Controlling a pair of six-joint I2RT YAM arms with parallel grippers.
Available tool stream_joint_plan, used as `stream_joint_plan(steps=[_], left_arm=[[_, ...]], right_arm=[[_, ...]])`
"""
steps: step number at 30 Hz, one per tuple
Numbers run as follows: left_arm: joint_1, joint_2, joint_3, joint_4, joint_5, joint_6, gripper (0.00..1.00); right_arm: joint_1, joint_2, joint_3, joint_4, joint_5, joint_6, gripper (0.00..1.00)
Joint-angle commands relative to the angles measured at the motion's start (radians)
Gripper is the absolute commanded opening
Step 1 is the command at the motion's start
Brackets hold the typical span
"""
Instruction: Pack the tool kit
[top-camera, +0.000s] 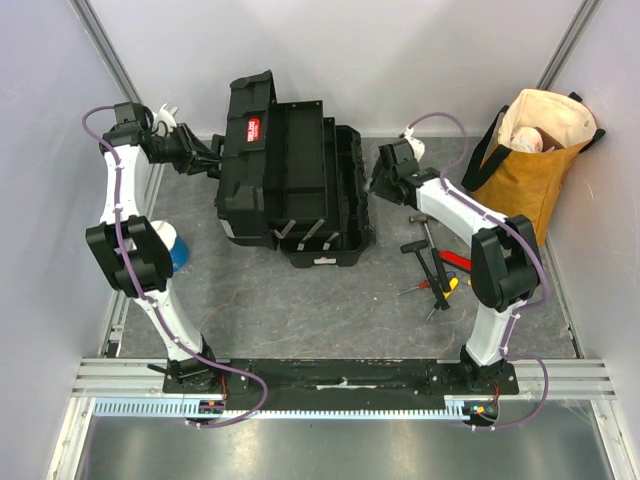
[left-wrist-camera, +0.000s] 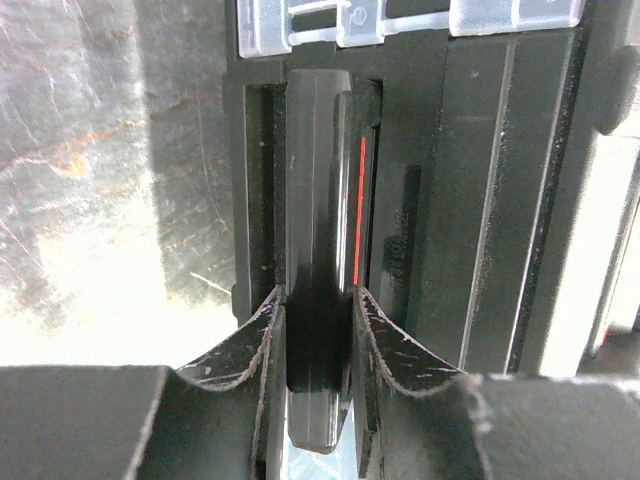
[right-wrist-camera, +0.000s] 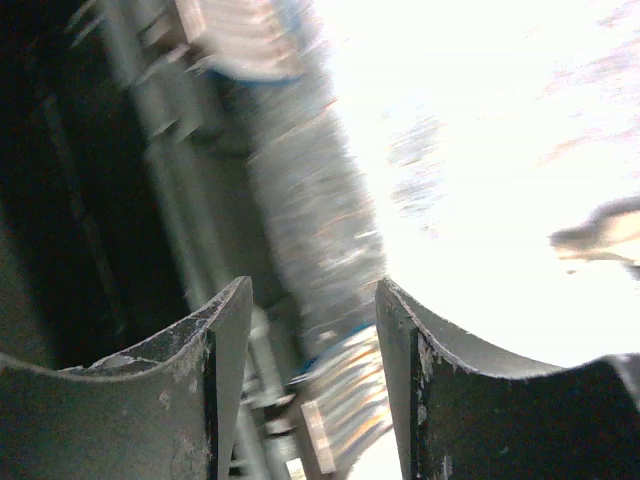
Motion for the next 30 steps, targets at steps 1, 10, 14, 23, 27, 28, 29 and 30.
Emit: stream_joint_plan(steps=[1,10,14,23,27,28,29,30], left_arm=[[0.079,-0.037,-0.004,0.208,-0.056,0.029,0.02],[0.079,-0.007,-0.016,0.217,-0.03,0.025,0.11],[0.081,-0.01,-0.011,0.217,-0.032,0.023,0.21],[0.081,-0.016,-0.01,0.205,-0.065,0.012,0.36],[0.081,-0.031,-0.005,0.203,-0.073,0.009,0.41],[0.081,-0.034,-0.002,0.2,-0.075,0.008,0.42],[0.079,-0.037,0.002,0.2,-0.075,0.006,0.43],[0.082,-0.04,0.008,0.197,-0.075,0.008,0.45]], right_arm=[[-0.103,-0.056,0.005,-0.122,0.347,-0.065,0.59],[-0.099,-0.061,-0.073,-0.026,0.188,-0.094,0.62],[-0.094,-0.102,-0.055,0.045,0.098,-0.135,0.7],[0.004,-0.063,0.0,0.18,-0.211,-0.304,0.95],[0.044,0.011,0.06,0.114,-0.176,-0.314,0.96],[0.05,0.026,0.062,0.113,-0.176,-0.313,0.96],[0.054,0.037,0.065,0.114,-0.176,-0.309,0.95],[0.061,0.051,0.071,0.111,-0.176,-0.31,0.94]])
